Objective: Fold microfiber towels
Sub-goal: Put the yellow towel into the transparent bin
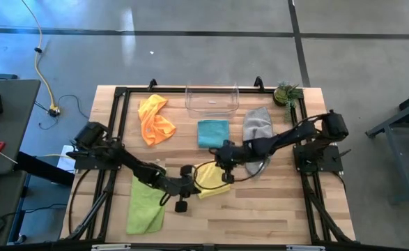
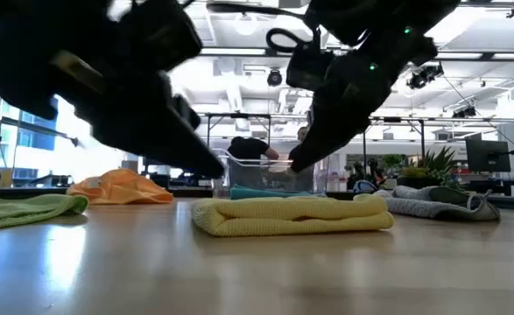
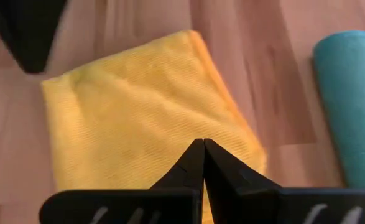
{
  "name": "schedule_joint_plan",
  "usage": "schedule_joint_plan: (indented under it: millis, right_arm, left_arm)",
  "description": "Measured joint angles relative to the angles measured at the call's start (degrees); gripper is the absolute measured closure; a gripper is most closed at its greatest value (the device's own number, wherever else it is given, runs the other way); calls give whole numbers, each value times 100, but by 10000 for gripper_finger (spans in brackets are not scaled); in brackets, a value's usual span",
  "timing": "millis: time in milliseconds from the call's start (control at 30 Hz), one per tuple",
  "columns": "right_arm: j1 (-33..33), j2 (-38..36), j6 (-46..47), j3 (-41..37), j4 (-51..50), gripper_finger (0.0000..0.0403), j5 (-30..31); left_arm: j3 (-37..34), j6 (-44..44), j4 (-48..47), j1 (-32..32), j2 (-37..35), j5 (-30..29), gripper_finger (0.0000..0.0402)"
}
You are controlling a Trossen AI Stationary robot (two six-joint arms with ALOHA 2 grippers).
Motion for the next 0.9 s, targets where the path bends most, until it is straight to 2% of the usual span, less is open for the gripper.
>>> schedule_joint_plan:
  millis: [267,367,467,567,700,800,900]
  right_arm:
    - [733,0,49,0,8,402,105]
    - [1064,21,-44,0,151,389,204]
    - [1426,70,-241,0,286,349,180]
    - [1765,125,-412,0,297,293,234]
    - [2070,316,-707,0,263,225,862]
    - [2092,394,-768,0,254,197,1128]
    - [2068,424,-917,0,229,191,1148]
  left_arm:
    - [207,-119,257,-4,723,56,401]
    - [410,-23,312,-20,934,97,401]
    - [559,25,285,-24,1021,103,402]
    - [629,121,236,-9,1017,129,401]
    - [705,167,200,31,1001,255,401]
    - [761,167,179,59,999,328,401]
    - [763,167,181,59,995,329,401]
